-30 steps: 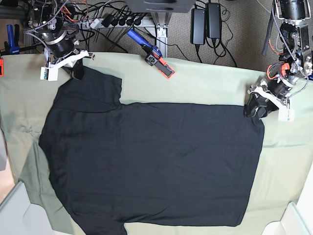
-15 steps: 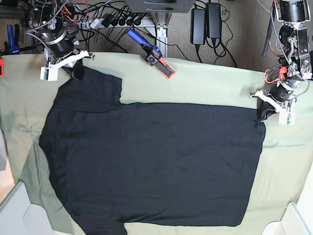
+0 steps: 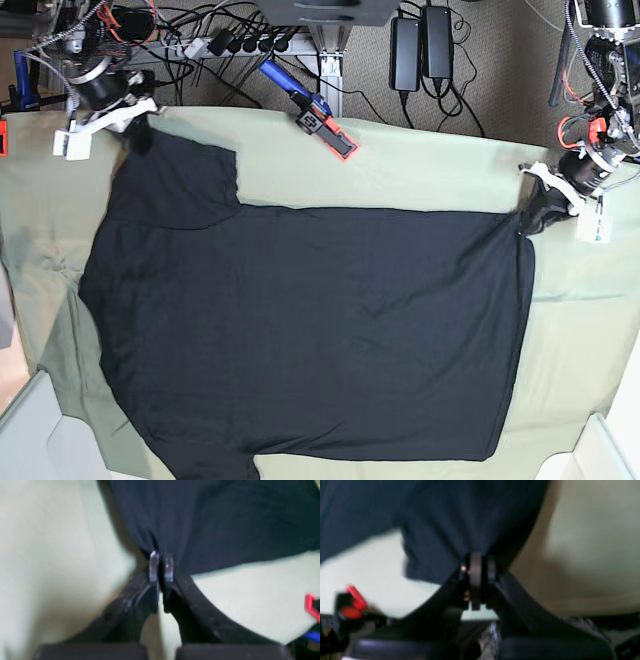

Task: Fold the T-shirt properly
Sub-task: 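Lift both shoulder corners and pull them across toward the hem, then lower the held shoulders onto the shirt body, folding it in half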

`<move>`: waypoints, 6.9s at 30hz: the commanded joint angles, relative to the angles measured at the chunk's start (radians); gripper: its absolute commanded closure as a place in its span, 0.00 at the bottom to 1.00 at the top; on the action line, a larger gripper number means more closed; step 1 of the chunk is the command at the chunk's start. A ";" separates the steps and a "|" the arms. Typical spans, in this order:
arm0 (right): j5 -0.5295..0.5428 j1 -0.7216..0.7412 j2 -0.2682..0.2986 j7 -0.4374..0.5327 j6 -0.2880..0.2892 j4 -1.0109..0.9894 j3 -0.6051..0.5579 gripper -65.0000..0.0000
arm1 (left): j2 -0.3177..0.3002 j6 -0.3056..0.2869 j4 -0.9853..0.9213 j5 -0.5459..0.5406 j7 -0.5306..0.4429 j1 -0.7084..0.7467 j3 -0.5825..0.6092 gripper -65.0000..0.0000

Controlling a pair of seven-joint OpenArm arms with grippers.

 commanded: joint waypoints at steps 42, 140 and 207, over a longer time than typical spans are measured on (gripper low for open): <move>-0.224 0.916 0.208 0.076 0.080 -0.539 -0.301 1.00 | 0.007 -0.026 -0.505 0.119 -0.155 -0.621 0.146 1.00; -0.172 0.986 0.022 0.121 0.072 -0.918 0.259 1.00 | 0.051 -0.016 -0.630 -0.266 0.126 -0.551 -0.020 0.49; 0.075 0.800 0.124 -0.145 0.076 -0.764 0.258 1.00 | -0.008 -0.028 -0.636 -0.492 0.410 -0.558 -0.021 1.00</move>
